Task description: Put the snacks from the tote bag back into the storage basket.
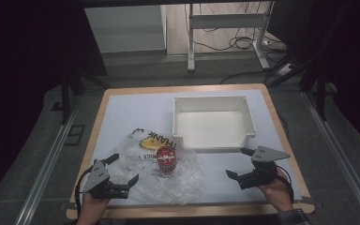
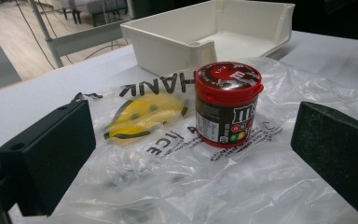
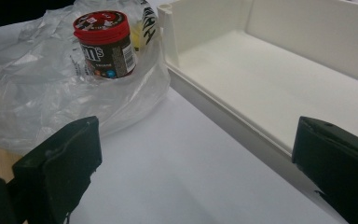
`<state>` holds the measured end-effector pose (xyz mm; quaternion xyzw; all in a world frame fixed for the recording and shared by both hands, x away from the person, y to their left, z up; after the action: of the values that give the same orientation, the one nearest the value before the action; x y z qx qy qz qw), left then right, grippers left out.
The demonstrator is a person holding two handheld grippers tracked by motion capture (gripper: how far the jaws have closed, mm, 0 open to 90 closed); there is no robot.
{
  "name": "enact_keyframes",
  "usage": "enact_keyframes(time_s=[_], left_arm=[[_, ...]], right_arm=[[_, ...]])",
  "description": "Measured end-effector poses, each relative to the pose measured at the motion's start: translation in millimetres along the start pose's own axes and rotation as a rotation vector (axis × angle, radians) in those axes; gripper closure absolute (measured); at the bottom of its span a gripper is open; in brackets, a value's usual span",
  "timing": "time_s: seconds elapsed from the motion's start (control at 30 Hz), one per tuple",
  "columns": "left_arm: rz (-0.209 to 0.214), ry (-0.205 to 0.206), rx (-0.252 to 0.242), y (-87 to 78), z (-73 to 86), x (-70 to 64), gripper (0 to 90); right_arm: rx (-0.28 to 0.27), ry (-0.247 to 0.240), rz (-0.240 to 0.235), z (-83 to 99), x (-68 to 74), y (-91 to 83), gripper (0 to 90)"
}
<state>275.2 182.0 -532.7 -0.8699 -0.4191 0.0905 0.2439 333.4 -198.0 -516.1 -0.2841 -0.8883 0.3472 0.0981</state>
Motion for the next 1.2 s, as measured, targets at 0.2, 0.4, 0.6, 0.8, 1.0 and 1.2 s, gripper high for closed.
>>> enact_keyframes(time_s=[0.2,0.4,0.6,0.8,1.0,1.2], left_arm=[[0.014,-0.015,0.003,-0.8,-1.0,-0.7,0.0],[0.023,-0.024,-0.001,-2.5,-2.6,-1.3,0.3],[0.011,-0.025,-0.008,-4.0,-3.4,-0.2,0.4],[0.019,-0.031,-0.004,-4.8,-4.0,-0.3,0.4],[0.022,-0.019,0.018,-2.8,-1.3,-0.7,0.0],[0.032,-0.010,0.021,-2.4,-0.8,-2.4,0.0]], right_arm=[[0.008,-0.008,-0.004,-0.7,1.7,2.2,1.8],[0.006,-0.017,-0.015,-3.0,4.2,4.3,1.8],[0.005,-0.025,-0.025,-4.6,6.3,6.0,1.7],[-0.012,-0.034,-0.051,-8.6,8.8,5.4,1.7],[-0.005,-0.045,-0.056,-10.2,10.0,8.1,1.7],[-0.010,-0.048,-0.060,-12.4,10.4,10.0,1.7]])
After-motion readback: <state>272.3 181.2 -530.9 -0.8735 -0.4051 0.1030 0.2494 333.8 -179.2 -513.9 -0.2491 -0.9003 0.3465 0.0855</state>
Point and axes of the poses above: each handheld gripper's, and its own axes: y roughly forward along the jaws, z roughly out of its underside, x roughly to its left, the point moved 8 cm from there along y, roughly forward along the jaws, and after that the axes turned 13 degrees about x, right-handed, at the moved point
